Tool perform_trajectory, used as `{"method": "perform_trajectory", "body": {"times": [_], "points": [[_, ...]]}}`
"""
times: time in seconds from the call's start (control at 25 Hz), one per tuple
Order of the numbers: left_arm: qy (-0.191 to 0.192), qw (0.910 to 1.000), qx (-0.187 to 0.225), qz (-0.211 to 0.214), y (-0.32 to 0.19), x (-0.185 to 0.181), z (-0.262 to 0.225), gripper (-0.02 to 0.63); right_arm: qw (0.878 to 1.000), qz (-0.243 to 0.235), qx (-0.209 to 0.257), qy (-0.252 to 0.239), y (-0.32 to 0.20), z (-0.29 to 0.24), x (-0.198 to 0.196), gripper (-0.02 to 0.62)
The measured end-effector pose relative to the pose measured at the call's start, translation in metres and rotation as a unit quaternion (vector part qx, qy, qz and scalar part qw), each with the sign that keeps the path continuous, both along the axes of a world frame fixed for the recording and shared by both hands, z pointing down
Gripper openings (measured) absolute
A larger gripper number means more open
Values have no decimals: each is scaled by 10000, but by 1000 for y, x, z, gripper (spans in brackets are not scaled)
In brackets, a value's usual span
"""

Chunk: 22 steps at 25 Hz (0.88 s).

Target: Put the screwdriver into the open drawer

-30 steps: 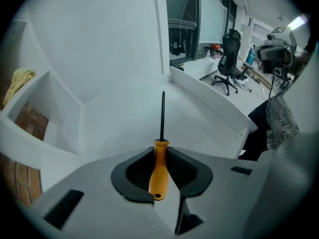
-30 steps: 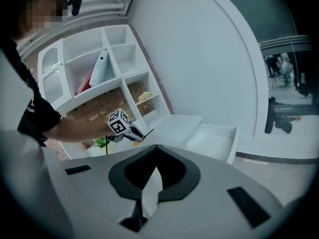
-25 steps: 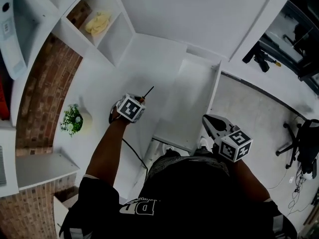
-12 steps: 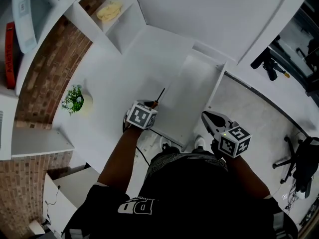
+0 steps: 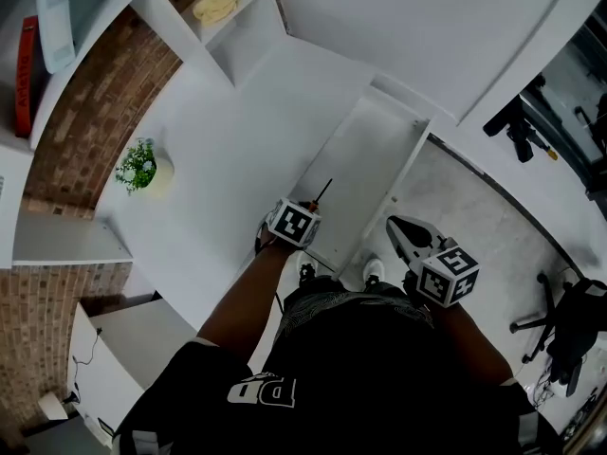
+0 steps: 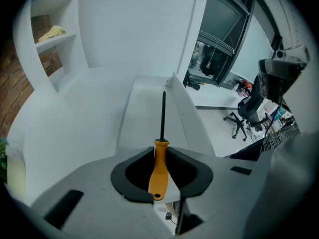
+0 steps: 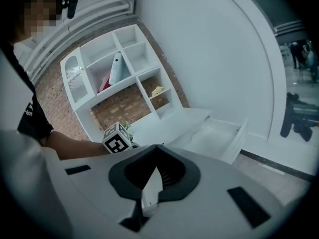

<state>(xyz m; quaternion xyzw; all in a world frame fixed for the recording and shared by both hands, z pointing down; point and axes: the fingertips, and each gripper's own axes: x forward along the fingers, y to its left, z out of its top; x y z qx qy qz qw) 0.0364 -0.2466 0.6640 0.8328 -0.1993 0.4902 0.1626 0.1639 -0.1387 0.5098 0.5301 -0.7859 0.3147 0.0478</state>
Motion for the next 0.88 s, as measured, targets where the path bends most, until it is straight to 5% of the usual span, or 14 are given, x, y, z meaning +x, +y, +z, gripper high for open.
{"method": "perform_trajectory", "body": {"times": [0.32, 0.56, 0.88], "points": [[101, 9947, -832, -595, 16, 18, 52, 86, 9996, 118, -95, 226, 22, 8, 25, 5], [-281, 9859, -1408, -862, 26, 18, 96, 86, 9992, 233, -246, 205, 34, 17, 36, 5], [-670, 9881, -1258, -576, 12, 30, 139, 87, 9972, 567, -456, 191, 43, 30, 62, 5]]}}
